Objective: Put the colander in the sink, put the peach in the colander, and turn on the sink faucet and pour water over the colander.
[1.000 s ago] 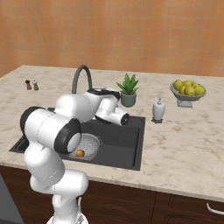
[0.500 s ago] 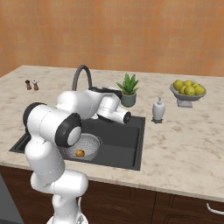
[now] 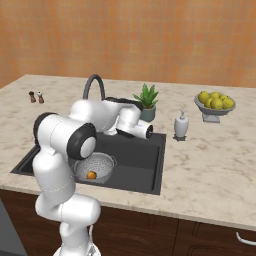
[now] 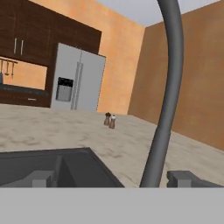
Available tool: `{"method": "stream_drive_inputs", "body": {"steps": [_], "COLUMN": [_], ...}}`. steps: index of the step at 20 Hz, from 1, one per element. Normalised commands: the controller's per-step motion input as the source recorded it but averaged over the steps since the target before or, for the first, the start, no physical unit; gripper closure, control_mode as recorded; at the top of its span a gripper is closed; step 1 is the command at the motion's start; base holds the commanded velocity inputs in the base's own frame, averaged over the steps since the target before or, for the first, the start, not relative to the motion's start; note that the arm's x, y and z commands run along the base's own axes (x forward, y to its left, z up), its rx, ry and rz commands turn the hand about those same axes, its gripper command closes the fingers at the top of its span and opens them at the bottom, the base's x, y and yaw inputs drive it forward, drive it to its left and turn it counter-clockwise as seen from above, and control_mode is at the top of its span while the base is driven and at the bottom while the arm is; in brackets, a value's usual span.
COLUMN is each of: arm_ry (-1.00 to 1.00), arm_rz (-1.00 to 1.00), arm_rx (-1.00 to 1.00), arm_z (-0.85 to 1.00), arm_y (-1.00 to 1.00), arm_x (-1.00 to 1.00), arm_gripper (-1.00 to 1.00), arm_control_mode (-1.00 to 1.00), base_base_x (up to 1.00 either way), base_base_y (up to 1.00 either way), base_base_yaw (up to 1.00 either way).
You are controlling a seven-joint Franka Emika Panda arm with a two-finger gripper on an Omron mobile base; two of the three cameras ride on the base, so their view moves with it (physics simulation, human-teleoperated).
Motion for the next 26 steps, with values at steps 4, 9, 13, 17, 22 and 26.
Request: {"method": "stream_drive_inputs", "body": {"steps": [4,9,13,17,22,26], "arm_ry": [-0.01,0.0,0.0,0.0,0.0,0.0], "arm_rz": [0.01,0.0,0.01,0.04,0.06,0.08], "arm_rx": [0.0,0.0,0.0,0.0,0.0,0.0], "arm_z": [-0.03,-0.04,-0.15,-0.19,-0.1,-0.07], "arm_y": [0.01,0.04,0.05,0.0,0.0,0.0], "arm_x": [0.06,0.11,0.19,0.19,0.23,0.25], "arm_gripper": [-1.0,-1.0,-1.0,-1.0,-1.0,-1.0], "arm_control_mode": [-1.0,-1.0,-1.0,-1.0,-1.0,-1.0], "base_base_x": [0.0,0.0,0.0,0.0,0.0,0.0], "base_base_y": [0.0,0.0,0.0,0.0,0.0,0.0], "base_base_yaw": [0.0,0.0,0.0,0.0,0.0,0.0]}}
